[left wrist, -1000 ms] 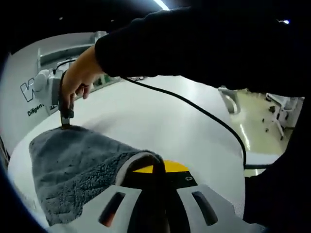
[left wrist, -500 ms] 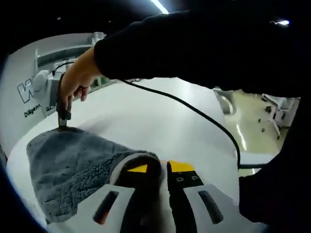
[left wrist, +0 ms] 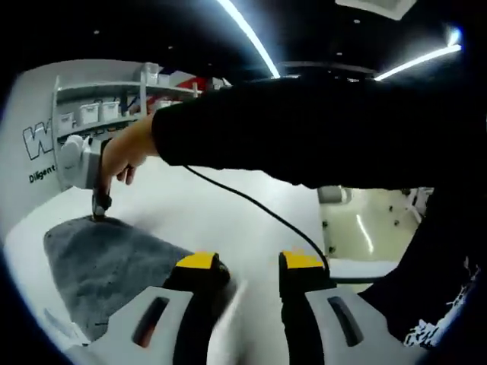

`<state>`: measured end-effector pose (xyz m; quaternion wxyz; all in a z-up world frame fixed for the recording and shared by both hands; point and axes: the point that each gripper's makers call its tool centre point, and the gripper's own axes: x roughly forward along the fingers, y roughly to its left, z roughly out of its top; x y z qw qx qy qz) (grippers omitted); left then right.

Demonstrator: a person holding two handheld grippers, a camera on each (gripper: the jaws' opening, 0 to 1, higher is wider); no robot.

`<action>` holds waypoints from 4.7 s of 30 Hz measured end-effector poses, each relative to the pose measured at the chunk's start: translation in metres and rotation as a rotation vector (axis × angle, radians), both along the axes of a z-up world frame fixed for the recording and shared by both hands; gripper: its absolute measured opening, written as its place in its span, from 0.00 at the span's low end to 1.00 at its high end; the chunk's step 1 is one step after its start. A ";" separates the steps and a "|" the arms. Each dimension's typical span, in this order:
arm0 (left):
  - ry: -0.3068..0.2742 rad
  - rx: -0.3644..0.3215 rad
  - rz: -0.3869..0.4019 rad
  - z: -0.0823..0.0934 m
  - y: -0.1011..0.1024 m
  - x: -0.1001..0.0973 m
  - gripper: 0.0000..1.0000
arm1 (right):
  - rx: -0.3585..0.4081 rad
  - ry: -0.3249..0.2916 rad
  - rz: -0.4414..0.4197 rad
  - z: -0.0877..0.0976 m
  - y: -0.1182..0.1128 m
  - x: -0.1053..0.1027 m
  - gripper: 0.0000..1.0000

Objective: Open the folded towel by lifting each exposed corner and separating the folded layers until the towel lies flat within the target outline without major curled edges

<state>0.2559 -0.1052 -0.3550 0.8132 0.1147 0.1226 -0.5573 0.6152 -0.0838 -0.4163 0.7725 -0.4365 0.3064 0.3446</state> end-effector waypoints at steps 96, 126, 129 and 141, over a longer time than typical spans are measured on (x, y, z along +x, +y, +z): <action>-0.210 -0.188 0.531 0.113 0.210 0.121 1.00 | 0.689 -0.773 -0.310 0.197 -0.065 -0.279 0.99; -0.187 -0.192 0.530 0.123 0.209 0.162 1.00 | 0.618 -0.793 -0.313 0.141 -0.042 -0.310 0.99; -0.171 -0.187 0.540 0.118 0.213 0.168 1.00 | 0.418 -0.878 -0.246 0.134 -0.037 -0.314 0.99; -0.100 -0.219 0.565 0.116 0.219 0.182 1.00 | 0.180 -0.895 -0.040 0.102 0.000 -0.317 0.99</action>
